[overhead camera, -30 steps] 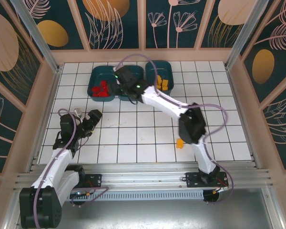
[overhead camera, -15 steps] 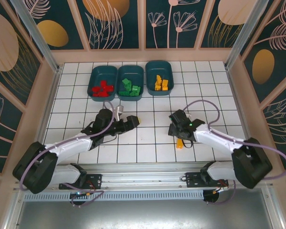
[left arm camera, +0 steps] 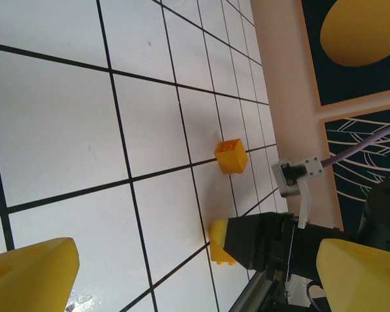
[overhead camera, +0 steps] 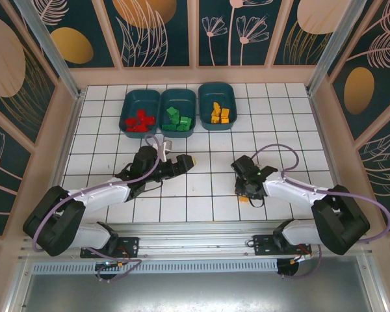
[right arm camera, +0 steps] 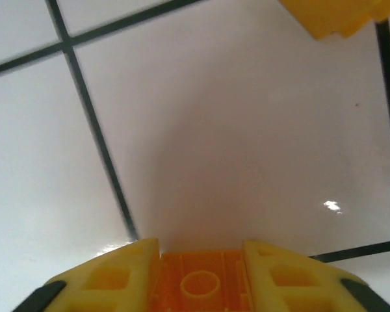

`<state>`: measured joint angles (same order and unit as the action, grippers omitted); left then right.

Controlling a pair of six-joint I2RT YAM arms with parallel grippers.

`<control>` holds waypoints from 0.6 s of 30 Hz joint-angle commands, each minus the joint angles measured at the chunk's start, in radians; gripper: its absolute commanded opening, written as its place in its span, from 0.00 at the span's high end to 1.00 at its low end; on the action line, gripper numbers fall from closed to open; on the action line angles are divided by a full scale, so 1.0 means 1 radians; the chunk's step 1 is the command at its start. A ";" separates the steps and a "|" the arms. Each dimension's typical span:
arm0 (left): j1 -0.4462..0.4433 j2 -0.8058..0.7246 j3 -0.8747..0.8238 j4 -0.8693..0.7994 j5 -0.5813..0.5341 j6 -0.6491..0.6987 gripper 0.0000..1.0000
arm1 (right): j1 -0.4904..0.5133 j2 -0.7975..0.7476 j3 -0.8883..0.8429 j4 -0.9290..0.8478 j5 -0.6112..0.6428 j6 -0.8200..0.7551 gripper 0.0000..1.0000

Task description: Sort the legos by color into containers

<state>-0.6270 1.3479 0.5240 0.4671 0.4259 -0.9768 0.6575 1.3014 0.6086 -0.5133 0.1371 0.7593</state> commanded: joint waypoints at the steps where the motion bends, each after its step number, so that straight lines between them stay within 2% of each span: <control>1: -0.004 -0.028 -0.003 -0.005 -0.029 0.016 0.06 | 0.019 0.018 0.104 -0.011 0.059 -0.050 0.79; 4: -0.004 -0.048 0.003 -0.042 -0.059 0.014 0.06 | 0.014 0.068 0.229 0.018 0.097 -0.126 0.81; 7: 0.011 -0.107 -0.001 -0.155 -0.224 0.000 0.04 | -0.022 0.164 0.377 0.085 0.130 -0.227 0.82; 9: 0.065 -0.173 -0.041 -0.202 -0.311 -0.036 0.02 | -0.057 0.245 0.475 0.159 0.143 -0.286 0.82; 12: 0.182 -0.285 -0.106 -0.253 -0.330 -0.088 0.01 | -0.100 0.386 0.632 0.235 0.150 -0.349 0.81; 14: 0.227 -0.361 -0.130 -0.300 -0.362 -0.093 0.02 | -0.127 0.494 0.741 0.263 0.113 -0.389 0.80; 18: 0.239 -0.445 -0.133 -0.372 -0.371 -0.076 0.01 | -0.164 0.688 0.971 0.225 0.114 -0.431 0.76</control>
<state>-0.3916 0.9401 0.3988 0.1787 0.0910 -1.0451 0.5152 1.9015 1.4662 -0.2932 0.2352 0.4015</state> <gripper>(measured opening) 0.985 0.306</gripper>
